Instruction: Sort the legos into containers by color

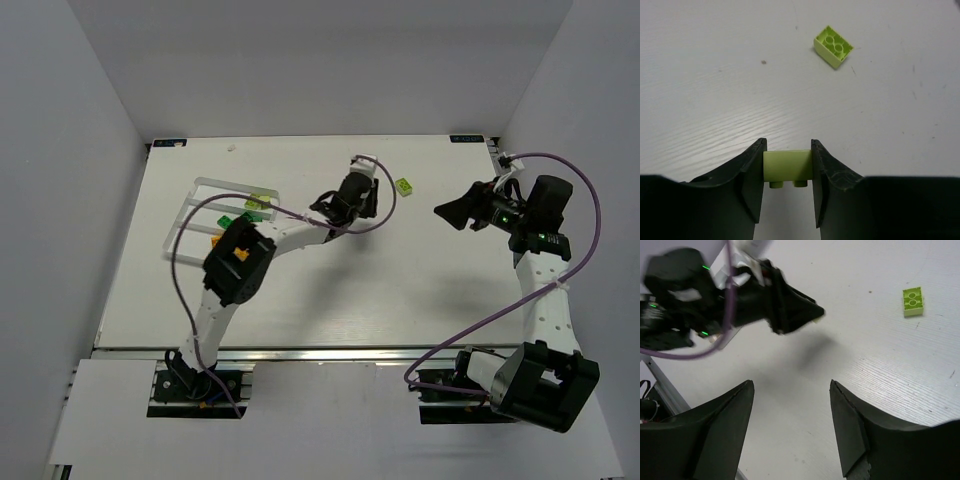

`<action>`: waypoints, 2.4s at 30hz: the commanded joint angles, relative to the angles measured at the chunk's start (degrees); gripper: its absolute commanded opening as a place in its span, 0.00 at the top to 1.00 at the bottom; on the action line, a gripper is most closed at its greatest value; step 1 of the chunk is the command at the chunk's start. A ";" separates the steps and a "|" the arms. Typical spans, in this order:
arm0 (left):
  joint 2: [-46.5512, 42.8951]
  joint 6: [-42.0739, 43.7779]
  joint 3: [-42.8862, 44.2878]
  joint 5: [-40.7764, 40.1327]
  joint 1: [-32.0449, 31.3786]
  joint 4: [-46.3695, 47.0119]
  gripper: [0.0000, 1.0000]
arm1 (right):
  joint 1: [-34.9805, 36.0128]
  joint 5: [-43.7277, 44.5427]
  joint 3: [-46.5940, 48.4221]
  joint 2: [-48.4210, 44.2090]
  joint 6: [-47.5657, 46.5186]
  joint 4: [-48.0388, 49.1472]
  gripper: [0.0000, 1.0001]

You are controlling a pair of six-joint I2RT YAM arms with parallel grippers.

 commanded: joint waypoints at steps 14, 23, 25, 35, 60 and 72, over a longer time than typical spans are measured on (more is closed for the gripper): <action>-38.37 -2.16 -33.00 3.55 26.47 -7.53 0.94 | 2.10 -2.62 -1.04 0.99 -2.49 2.08 0.95; -29.16 -2.86 -28.53 5.82 37.47 -9.04 0.94 | 3.43 -0.16 -1.13 2.66 -3.37 1.99 0.91; -27.13 -3.21 -27.12 6.45 38.00 -9.04 0.94 | 3.86 0.37 -1.22 2.83 -3.63 1.99 0.90; -16.23 -3.57 -16.85 8.83 40.46 -9.91 0.83 | 5.80 2.65 -0.60 5.03 -6.36 1.20 0.80; -59.43 -4.89 -51.88 29.64 39.58 4.75 0.34 | 14.76 34.45 27.32 31.55 -17.78 -10.40 0.26; -79.58 8.64 -55.16 35.03 39.06 -3.74 0.20 | 25.31 49.31 64.25 65.49 -28.94 -26.40 0.17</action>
